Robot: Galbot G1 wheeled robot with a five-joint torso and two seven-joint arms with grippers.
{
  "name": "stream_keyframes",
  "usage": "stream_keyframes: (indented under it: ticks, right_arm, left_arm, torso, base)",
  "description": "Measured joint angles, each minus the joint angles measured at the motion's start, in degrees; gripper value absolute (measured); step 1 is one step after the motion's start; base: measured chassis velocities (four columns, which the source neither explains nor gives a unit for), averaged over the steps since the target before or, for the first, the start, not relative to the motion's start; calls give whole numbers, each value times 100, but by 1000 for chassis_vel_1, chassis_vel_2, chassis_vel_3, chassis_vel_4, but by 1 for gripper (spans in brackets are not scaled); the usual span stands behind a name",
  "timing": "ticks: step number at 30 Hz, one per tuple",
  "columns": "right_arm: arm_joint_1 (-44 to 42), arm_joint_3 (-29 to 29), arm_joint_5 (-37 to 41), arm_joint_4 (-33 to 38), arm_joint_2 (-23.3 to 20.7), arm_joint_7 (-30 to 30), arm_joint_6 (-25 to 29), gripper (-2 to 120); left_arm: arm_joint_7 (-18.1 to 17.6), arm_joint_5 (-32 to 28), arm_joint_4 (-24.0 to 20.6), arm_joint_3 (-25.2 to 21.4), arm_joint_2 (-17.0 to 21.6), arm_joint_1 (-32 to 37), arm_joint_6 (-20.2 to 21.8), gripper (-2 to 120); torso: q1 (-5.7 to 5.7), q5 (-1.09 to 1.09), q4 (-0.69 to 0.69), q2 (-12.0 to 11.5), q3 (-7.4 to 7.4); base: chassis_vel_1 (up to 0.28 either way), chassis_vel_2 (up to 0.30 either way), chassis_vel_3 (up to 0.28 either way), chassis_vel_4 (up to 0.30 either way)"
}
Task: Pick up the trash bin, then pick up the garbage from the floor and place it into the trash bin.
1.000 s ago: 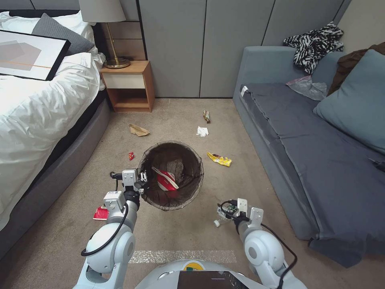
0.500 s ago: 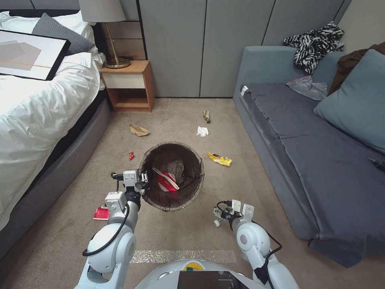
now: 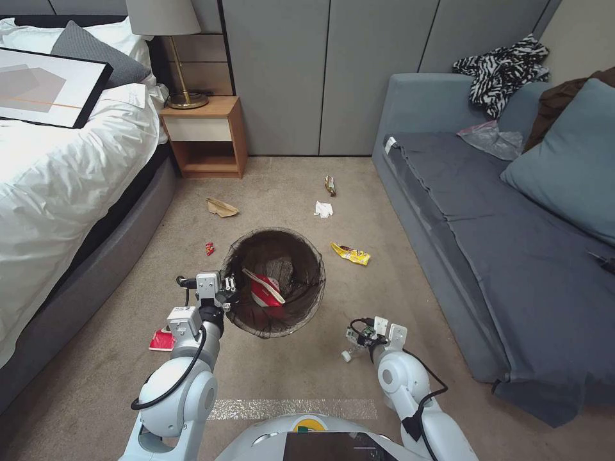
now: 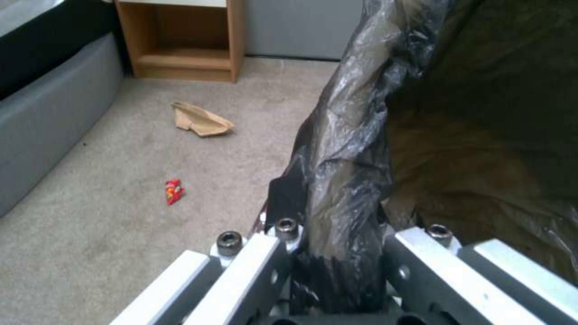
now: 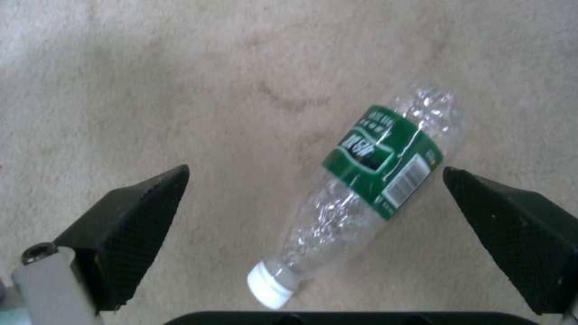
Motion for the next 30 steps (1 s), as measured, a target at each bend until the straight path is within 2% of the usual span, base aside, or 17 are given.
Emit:
stream_keyframes:
  ticks: [30]
  right_arm:
    - [260,175,-460,-1145,35,-482,551,100]
  left_arm:
    - [17,45,-25,-6,-10,38,-9,2]
  torso:
    - [0,0,0,0,0]
  base:
    - [0,0,0,0]
